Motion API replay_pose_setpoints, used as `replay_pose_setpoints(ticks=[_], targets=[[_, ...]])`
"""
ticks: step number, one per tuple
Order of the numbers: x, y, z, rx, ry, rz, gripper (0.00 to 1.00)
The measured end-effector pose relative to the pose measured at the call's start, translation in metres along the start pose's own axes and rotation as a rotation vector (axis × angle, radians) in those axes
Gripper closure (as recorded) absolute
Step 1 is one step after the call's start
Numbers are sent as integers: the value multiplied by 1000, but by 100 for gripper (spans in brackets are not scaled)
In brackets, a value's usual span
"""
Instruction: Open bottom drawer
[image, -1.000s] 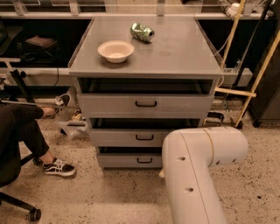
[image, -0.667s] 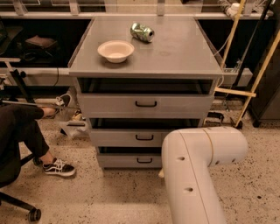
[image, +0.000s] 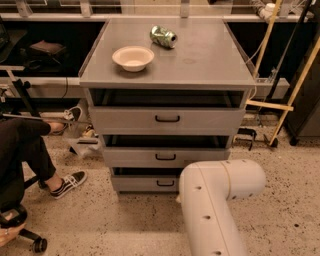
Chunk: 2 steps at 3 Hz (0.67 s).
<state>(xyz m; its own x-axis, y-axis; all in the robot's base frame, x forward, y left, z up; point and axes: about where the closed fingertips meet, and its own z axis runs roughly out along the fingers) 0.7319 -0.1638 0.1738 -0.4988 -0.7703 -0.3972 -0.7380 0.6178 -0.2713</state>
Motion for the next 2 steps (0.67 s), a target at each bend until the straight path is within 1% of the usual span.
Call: replay_pose_setpoints(ticks=[1,2], targets=[[-20,-26,31,57,14,4,0],[-27,-39,35,84,7,11,0]])
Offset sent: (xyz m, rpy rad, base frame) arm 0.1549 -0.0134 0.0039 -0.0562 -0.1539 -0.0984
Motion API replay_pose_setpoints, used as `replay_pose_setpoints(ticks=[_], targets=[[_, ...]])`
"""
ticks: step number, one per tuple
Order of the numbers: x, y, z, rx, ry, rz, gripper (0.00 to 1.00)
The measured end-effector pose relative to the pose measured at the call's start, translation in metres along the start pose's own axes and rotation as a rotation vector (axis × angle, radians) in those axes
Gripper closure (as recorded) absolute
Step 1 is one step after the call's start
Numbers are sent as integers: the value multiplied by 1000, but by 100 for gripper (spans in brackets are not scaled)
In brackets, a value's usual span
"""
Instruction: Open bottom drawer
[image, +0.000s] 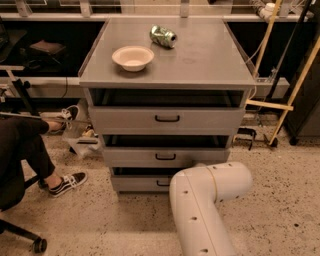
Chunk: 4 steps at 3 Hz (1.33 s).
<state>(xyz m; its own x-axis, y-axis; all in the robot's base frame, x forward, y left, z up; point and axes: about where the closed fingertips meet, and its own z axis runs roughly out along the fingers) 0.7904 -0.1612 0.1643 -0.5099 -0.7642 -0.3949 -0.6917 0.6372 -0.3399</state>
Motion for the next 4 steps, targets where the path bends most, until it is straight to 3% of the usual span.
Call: replay_pose_setpoints(ticks=[1,4], targets=[[1,1,-1,0,0,0,8],[1,1,0,0,0,0,72]])
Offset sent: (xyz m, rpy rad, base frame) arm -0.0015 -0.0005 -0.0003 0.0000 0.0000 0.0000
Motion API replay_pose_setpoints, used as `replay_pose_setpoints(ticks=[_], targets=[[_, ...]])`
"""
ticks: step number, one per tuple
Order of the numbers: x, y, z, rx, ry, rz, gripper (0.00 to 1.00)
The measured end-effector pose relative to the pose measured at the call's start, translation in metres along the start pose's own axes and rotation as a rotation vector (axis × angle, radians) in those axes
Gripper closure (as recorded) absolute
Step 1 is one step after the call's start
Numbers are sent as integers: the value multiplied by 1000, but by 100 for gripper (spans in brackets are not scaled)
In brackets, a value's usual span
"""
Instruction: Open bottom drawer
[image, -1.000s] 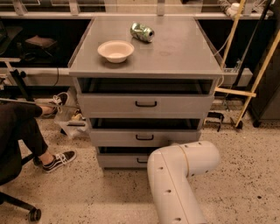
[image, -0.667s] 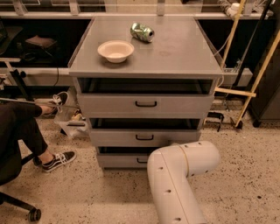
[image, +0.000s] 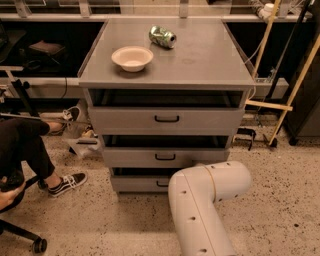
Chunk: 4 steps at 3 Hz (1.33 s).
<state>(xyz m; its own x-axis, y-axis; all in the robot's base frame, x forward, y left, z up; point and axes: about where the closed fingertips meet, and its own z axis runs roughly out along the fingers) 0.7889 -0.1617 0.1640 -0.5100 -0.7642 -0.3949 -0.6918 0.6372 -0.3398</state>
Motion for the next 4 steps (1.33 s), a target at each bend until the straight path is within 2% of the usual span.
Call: replay_pose_setpoints(ticks=[1,2,3,4], targets=[[0,0,0,0,0,0,96],[3,1,-2,-1,0,0,100],[20,15,-8,-31,-21,-8,100],[17,12,-13,-31,-22,-8,100]])
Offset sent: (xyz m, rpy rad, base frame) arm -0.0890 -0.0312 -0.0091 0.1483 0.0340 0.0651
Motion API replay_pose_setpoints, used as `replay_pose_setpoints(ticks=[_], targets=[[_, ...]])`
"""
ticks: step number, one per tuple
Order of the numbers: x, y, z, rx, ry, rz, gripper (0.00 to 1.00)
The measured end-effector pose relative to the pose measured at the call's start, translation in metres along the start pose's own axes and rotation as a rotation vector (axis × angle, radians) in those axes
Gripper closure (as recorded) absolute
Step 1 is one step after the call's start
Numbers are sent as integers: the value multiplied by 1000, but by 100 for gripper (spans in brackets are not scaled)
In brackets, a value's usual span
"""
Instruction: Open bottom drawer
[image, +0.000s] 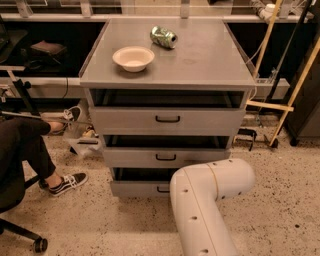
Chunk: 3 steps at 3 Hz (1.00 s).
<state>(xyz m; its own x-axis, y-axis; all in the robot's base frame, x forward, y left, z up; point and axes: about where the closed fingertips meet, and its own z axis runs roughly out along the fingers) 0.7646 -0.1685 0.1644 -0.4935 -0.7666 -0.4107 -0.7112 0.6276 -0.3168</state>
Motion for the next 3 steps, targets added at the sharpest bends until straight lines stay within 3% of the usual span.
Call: replay_pose_setpoints(ticks=[2,3], targets=[[2,3,-8,-11,-26,-13,100],[20,12,-18,-28,-33,-4,100]])
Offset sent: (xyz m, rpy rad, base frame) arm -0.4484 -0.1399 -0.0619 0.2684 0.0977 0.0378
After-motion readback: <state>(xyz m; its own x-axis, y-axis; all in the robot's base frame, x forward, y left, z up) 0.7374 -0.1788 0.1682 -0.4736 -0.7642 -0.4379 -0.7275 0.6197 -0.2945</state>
